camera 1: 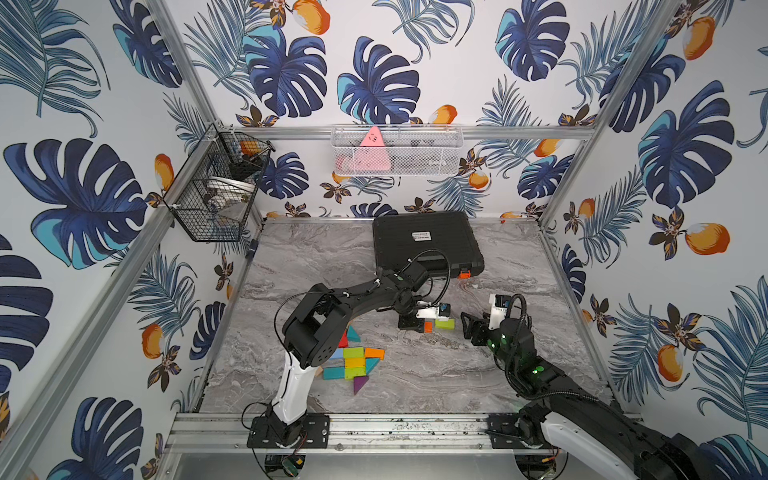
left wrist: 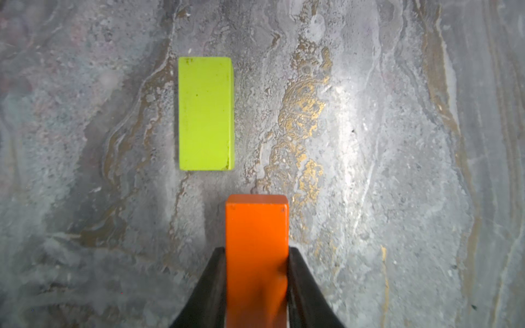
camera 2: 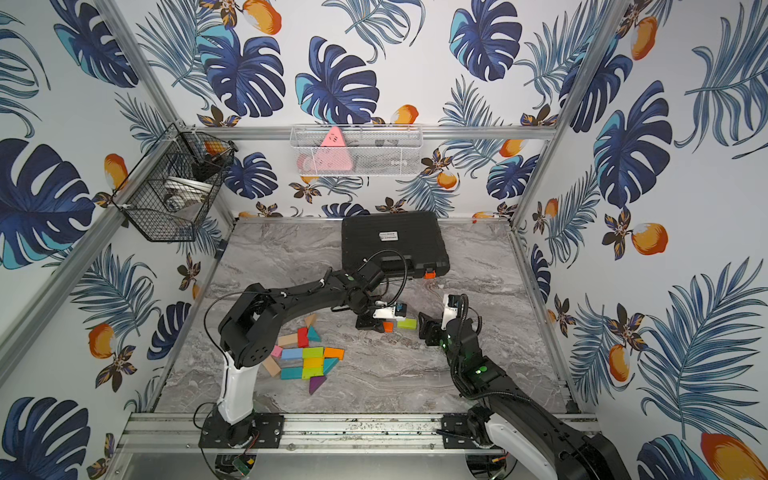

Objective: Assemble a piece of candy with building blocks
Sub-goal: Assemble the building block at the center of the board.

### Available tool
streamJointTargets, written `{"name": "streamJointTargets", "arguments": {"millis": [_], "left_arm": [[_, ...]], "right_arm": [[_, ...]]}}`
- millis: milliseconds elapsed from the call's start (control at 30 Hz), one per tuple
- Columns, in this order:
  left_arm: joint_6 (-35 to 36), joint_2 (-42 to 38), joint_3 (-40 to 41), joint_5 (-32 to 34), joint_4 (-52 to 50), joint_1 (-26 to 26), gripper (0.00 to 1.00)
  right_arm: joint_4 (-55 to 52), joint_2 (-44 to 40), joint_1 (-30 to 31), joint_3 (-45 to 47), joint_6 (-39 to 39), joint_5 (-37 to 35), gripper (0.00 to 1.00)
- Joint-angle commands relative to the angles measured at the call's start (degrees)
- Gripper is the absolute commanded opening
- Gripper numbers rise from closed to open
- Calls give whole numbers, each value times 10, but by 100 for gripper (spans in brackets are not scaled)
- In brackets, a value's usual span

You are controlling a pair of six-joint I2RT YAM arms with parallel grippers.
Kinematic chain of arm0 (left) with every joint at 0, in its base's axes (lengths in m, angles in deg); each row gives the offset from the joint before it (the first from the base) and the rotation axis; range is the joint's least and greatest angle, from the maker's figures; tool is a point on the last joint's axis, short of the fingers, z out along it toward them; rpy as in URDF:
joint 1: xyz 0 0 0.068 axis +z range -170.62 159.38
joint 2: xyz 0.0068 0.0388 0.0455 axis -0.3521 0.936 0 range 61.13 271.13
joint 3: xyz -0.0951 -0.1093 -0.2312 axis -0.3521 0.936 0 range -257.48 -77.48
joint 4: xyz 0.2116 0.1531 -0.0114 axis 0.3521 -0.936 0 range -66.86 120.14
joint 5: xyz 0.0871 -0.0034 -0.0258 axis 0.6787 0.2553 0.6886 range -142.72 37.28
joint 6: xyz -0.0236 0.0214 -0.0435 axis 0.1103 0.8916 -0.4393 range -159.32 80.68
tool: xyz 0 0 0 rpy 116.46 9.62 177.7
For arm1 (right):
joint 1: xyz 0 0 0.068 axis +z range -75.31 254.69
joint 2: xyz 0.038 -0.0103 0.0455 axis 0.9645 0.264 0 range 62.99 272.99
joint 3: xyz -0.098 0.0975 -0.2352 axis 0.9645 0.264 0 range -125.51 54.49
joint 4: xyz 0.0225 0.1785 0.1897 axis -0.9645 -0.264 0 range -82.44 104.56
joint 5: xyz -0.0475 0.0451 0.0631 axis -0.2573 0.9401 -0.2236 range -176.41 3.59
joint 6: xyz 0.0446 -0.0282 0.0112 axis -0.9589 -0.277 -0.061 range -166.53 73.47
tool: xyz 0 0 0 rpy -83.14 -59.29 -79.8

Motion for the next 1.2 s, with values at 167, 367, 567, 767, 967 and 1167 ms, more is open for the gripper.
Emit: {"name": "streamJointTargets", "arguments": {"millis": [167, 367, 567, 767, 967, 1167], "left_arm": [[30, 34, -25, 1, -6, -1, 16], [12, 44, -20, 16, 28, -7, 16], [-5, 51, -12, 43, 62, -6, 16], [8, 48, -4, 52, 59, -4, 16], [3, 55, -13, 47, 63, 5, 16], [2, 64, -18, 43, 59, 5, 16]], "right_arm": [[20, 8, 0, -3, 3, -6, 78], [23, 18, 0, -6, 4, 1, 78], [28, 18, -1, -4, 5, 5, 78], [29, 30, -1, -8, 7, 13, 78], [32, 34, -1, -8, 7, 16, 78], [36, 45, 0, -10, 11, 27, 78]]}}
